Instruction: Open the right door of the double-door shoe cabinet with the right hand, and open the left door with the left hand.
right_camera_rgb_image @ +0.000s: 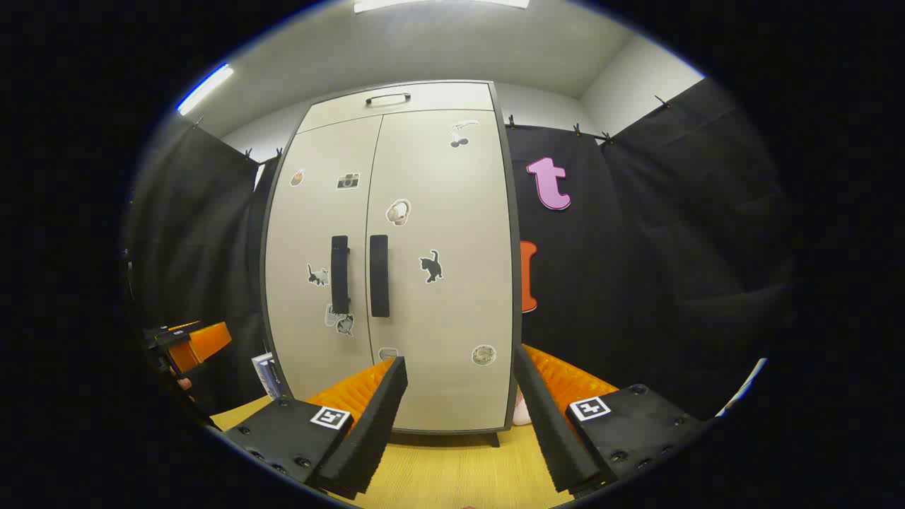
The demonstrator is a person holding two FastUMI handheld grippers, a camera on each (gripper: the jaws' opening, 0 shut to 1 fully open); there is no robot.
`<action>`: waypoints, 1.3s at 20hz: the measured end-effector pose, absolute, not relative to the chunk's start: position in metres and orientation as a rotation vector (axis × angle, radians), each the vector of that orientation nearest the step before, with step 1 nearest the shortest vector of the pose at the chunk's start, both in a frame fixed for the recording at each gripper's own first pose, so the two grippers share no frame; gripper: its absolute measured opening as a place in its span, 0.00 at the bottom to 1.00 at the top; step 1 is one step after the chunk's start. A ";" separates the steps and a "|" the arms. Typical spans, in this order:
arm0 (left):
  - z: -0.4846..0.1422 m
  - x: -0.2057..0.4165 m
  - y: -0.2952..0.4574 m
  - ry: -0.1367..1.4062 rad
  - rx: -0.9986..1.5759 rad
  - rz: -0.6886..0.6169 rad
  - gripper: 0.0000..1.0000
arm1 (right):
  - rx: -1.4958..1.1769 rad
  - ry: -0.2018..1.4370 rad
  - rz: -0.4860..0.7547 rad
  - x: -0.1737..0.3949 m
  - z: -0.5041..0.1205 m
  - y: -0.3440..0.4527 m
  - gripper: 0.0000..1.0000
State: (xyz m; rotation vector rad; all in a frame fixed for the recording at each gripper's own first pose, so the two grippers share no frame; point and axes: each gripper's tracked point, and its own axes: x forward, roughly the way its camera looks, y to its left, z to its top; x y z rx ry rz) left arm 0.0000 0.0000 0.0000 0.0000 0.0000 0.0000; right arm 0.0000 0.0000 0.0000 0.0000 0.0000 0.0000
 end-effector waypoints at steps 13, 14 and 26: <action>0.008 -0.009 0.005 -0.022 -0.005 0.012 0.95 | 0.020 -0.024 -0.010 -0.013 0.011 0.004 0.97; 0.009 -0.010 0.007 -0.024 -0.006 0.016 0.95 | 0.023 -0.030 -0.007 -0.013 0.014 0.006 0.97; 0.005 -0.033 0.036 -0.029 0.001 0.093 0.94 | 0.093 -0.010 0.205 0.074 0.066 0.086 0.98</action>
